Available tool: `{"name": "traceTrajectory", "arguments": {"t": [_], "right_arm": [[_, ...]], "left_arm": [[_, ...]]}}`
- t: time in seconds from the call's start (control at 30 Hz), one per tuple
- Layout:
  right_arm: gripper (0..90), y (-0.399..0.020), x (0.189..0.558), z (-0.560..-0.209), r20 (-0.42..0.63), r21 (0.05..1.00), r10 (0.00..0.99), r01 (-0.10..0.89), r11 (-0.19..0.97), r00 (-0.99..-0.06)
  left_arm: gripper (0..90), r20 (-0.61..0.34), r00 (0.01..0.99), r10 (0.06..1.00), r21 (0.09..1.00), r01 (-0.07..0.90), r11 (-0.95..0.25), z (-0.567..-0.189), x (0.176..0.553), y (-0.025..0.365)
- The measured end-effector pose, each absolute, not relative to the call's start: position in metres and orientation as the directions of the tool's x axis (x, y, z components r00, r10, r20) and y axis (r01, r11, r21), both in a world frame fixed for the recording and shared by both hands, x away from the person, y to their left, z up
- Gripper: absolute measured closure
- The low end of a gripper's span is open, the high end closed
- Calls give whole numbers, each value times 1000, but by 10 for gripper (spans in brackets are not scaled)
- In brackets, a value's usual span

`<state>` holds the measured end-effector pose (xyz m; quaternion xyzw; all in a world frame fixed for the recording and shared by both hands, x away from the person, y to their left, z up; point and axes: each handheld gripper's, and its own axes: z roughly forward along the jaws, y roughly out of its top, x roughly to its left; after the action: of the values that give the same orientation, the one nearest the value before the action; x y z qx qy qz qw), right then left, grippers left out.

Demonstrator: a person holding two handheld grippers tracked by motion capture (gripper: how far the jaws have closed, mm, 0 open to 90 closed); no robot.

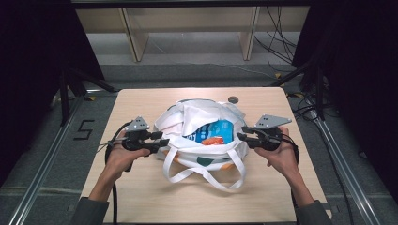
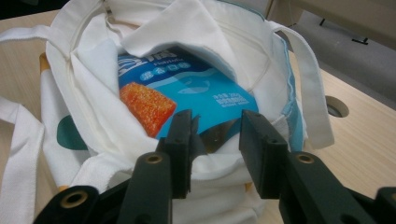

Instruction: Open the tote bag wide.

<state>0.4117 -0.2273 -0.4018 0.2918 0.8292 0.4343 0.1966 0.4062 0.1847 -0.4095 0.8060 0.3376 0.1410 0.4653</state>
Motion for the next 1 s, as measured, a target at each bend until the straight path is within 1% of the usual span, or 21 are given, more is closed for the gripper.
{"name": "traceTrajectory", "arguments": {"t": [0.03, 0.07, 0.1, 0.2, 0.23, 0.27, 0.33, 0.4, 0.43, 0.47, 0.5, 0.63, 0.67, 0.8, 0.87, 0.93, 1.0], "right_arm": [[628, -228, 413, -402, -102, 838, 646, 284, 465, -756], [619, -227, 413, -403, -109, 841, 645, 276, 465, -756], [607, -227, 412, -402, -94, 832, 636, 291, 473, -766], [579, -228, 410, -401, -114, 835, 646, 280, 474, -755], [569, -227, 409, -401, -94, 835, 647, 294, 465, -757], [557, -228, 409, -401, -115, 837, 648, 278, 471, -753], [525, -228, 408, -401, -109, 836, 641, 279, 472, -760], [513, -228, 405, -401, -87, 839, 666, 306, 451, -741], [504, -230, 407, -400, -111, 840, 651, 280, 465, -751], [499, -231, 407, -400, -117, 840, 650, 274, 469, -751], [494, -230, 406, -400, -111, 841, 645, 275, 466, -756], [470, -231, 403, -399, -106, 843, 661, 286, 456, -743], [465, -231, 402, -400, -90, 843, 666, 299, 447, -741], [448, -234, 402, -400, -114, 847, 667, 279, 453, -736], [432, -236, 401, -400, -110, 845, 672, 287, 451, -732], [430, -237, 400, -400, -98, 844, 676, 298, 445, -731], [424, -239, 399, -400, -113, 842, 674, 289, 455, -730]], "left_arm": [[550, -91, 731, 676, 845, 416, -336, -410, 406, 185], [538, -93, 731, 676, 845, 417, -335, -410, 406, 185], [524, -94, 729, 678, 845, 419, -333, -410, 405, 185], [492, -94, 729, 678, 841, 422, -337, -411, 403, 186], [477, -94, 734, 673, 843, 418, -339, -411, 402, 186], [458, -95, 737, 669, 843, 417, -340, -411, 401, 186], [421, -94, 737, 670, 842, 417, -341, -411, 398, 188], [401, -89, 732, 675, 843, 416, -340, -410, 396, 189], [388, -93, 735, 672, 849, 411, -332, -411, 396, 189], [374, -88, 729, 679, 839, 422, -344, -410, 395, 191], [362, -85, 733, 675, 843, 413, -343, -411, 395, 192], [348, -84, 731, 677, 837, 421, -350, -414, 392, 196], [341, -86, 725, 683, 838, 423, -345, -415, 392, 197], [327, -88, 723, 685, 839, 425, -340, -415, 390, 200], [322, -99, 717, 690, 841, 431, -327, -416, 388, 200], [309, -87, 722, 687, 843, 421, -335, -416, 388, 202], [294, -97, 716, 691, 840, 432, -330, -416, 387, 201]]}}
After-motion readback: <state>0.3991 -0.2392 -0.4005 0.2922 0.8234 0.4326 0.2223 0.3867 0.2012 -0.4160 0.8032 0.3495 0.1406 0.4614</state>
